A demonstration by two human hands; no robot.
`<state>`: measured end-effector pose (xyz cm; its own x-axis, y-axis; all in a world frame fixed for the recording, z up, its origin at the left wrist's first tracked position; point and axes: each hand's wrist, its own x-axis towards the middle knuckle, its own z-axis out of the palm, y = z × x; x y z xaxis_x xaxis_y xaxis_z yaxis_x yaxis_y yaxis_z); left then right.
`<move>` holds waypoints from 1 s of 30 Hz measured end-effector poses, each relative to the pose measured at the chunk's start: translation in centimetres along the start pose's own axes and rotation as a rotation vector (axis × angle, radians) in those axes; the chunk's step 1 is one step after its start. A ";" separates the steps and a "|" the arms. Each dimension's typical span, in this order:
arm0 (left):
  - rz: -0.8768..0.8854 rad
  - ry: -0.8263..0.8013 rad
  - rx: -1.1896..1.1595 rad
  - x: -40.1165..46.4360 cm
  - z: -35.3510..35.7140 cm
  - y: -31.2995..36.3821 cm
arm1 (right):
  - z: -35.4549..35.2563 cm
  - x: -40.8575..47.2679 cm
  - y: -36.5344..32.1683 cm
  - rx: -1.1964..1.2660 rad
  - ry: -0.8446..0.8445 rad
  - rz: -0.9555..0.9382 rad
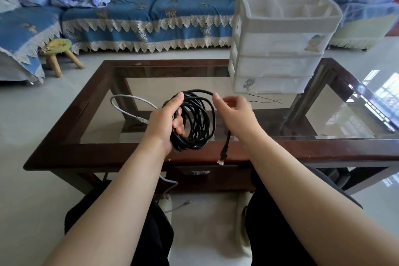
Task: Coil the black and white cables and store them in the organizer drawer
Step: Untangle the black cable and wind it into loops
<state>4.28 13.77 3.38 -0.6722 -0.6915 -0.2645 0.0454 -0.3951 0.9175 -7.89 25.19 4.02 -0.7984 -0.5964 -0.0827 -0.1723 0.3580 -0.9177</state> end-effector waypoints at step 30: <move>-0.045 -0.522 0.669 4.9 3.8 -0.6 | -1.9 6.3 -0.5 -0.758 -0.669 -0.352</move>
<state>-1.80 12.93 2.61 -0.9251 -0.2514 -0.2846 -0.3255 0.1392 0.9352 -13.94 22.64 4.76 -0.1952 -0.9435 -0.2678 -0.8287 0.3047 -0.4695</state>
